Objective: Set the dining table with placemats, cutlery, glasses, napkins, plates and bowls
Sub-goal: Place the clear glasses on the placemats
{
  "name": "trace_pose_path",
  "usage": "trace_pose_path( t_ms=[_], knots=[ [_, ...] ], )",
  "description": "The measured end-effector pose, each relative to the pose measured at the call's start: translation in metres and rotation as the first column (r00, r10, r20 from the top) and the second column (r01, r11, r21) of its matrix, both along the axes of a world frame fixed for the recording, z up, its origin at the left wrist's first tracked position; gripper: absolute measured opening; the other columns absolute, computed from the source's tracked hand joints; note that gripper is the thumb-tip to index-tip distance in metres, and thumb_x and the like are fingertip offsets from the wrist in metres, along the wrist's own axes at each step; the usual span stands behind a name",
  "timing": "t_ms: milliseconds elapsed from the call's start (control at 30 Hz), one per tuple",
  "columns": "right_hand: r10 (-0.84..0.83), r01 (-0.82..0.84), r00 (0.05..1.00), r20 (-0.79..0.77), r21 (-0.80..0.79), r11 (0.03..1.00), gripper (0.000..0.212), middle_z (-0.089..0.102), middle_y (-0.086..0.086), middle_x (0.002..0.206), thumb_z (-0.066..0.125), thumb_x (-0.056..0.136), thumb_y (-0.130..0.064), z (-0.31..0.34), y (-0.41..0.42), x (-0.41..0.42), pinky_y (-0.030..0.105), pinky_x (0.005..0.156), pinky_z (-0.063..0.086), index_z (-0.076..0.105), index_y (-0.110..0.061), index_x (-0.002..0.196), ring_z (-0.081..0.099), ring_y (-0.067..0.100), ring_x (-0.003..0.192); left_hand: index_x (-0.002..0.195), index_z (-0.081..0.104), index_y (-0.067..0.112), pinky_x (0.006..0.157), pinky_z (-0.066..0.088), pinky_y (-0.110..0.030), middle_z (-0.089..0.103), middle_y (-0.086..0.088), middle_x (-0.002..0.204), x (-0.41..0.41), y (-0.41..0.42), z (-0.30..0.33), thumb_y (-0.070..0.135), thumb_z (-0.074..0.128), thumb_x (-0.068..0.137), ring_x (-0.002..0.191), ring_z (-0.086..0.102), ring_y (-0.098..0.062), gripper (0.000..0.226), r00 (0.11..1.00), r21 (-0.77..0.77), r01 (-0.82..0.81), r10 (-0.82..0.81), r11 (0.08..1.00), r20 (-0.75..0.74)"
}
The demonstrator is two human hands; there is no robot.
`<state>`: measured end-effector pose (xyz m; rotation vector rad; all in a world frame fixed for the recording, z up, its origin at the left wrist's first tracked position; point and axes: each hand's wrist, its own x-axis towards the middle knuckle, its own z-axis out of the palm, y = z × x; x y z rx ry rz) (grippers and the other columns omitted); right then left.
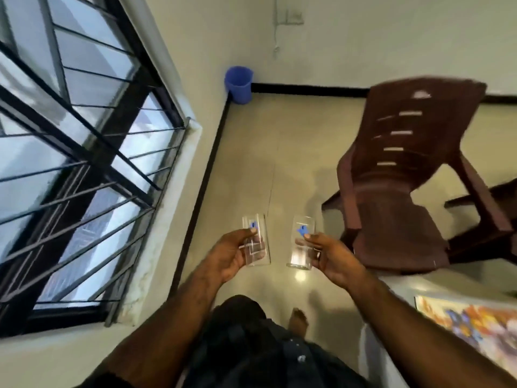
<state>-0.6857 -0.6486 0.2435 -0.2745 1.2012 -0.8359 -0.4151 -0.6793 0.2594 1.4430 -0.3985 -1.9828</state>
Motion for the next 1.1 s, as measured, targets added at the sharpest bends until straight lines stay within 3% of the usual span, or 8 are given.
trace_pose_path(
  t_ms=[67,133,233,333,500,633,767,1100],
  knots=[
    [0.013,-0.012,1.0,0.028,-0.041,0.999,0.034,0.076,0.009,0.091,0.08,0.078,-0.014,0.009,-0.048,-0.011,0.029,0.063,0.06,0.06,-0.011,0.105,0.076,0.018,0.079,0.106,0.077,0.003,0.093,0.06,-0.054,0.072,-0.021,0.104,-0.003,-0.038,0.006,0.017,0.084,0.084,0.094,0.073,-0.034,0.026,1.0,-0.028,0.011,-0.012,1.0,-0.025],
    [0.02,-0.017,0.999,0.044,-0.062,0.998,0.036,0.076,0.017,0.104,0.082,0.078,-0.02,0.013,-0.099,-0.019,0.035,0.075,0.061,0.064,-0.011,0.108,0.075,0.025,0.089,0.104,0.078,0.005,0.097,0.057,-0.054,0.073,-0.021,0.105,-0.006,-0.084,0.009,0.023,0.087,0.082,0.095,0.073,-0.034,0.03,1.0,-0.035,0.015,-0.015,0.999,0.001],
    [-0.011,0.014,0.999,0.05,-0.063,0.998,0.07,0.072,0.024,0.112,0.094,0.062,-0.031,0.011,-0.177,-0.025,0.047,0.089,0.057,0.067,-0.005,0.121,0.073,0.035,0.093,0.096,0.079,0.01,0.1,0.052,-0.056,0.071,-0.018,0.101,-0.011,-0.162,0.015,0.033,0.086,0.078,0.092,0.071,-0.033,0.03,1.0,-0.069,-0.007,0.008,0.998,0.018],
    [-0.026,0.032,0.998,0.065,-0.087,0.996,0.089,0.071,0.024,0.112,0.1,0.051,-0.037,0.009,-0.256,-0.026,0.046,0.086,0.059,0.066,-0.004,0.126,0.073,0.036,0.094,0.109,0.075,0.008,0.099,0.053,-0.054,0.073,-0.018,0.101,-0.016,-0.248,0.023,0.037,0.076,0.088,0.098,0.072,-0.036,0.035,0.999,-0.1,-0.039,0.04,0.994,0.01],
    [-0.13,0.136,0.99,0.047,-0.148,0.98,0.079,0.071,0.025,0.121,0.09,0.07,-0.037,0.042,-0.371,-0.028,0.044,0.082,0.062,0.061,-0.002,0.135,0.073,0.037,0.102,0.125,0.07,0.012,0.087,0.062,-0.047,0.077,-0.016,0.105,-0.041,-0.395,0.068,0.042,0.067,0.099,0.105,0.075,-0.037,0.04,0.981,-0.141,0.134,-0.11,0.981,0.161],
    [-0.294,0.298,0.955,0.045,-0.17,0.939,0.061,0.073,0.019,0.12,0.076,0.087,-0.035,0.07,-0.437,-0.044,0.06,0.095,0.057,0.06,-0.005,0.137,0.073,0.04,0.105,0.128,0.067,0.013,0.09,0.061,-0.058,0.073,-0.02,0.114,-0.073,-0.486,0.096,0.048,0.069,0.096,0.107,0.074,-0.046,0.048,0.968,-0.108,0.223,-0.207,0.969,0.141],
    [-0.459,0.468,0.883,0.094,-0.123,0.875,0.047,0.071,0.022,0.125,0.066,0.097,-0.037,0.076,-0.512,-0.093,0.066,0.099,0.053,0.064,-0.007,0.133,0.07,0.047,0.107,0.134,0.061,0.018,0.075,0.062,-0.052,0.069,-0.024,0.126,-0.133,-0.592,0.111,0.055,0.065,0.093,0.108,0.073,-0.046,0.055,0.951,-0.09,0.302,-0.295,0.949,0.089],
    [-0.447,0.442,0.893,0.052,-0.295,0.847,0.053,0.07,0.024,0.128,0.073,0.086,-0.033,0.109,-0.739,-0.27,0.064,0.104,0.048,0.062,-0.011,0.133,0.069,0.043,0.108,0.139,0.059,0.011,0.081,0.063,-0.052,0.068,-0.024,0.123,-0.32,-0.834,0.141,0.034,0.077,0.086,0.117,0.068,-0.051,0.061,0.906,-0.255,0.411,-0.423,0.875,0.008]
  ],
)
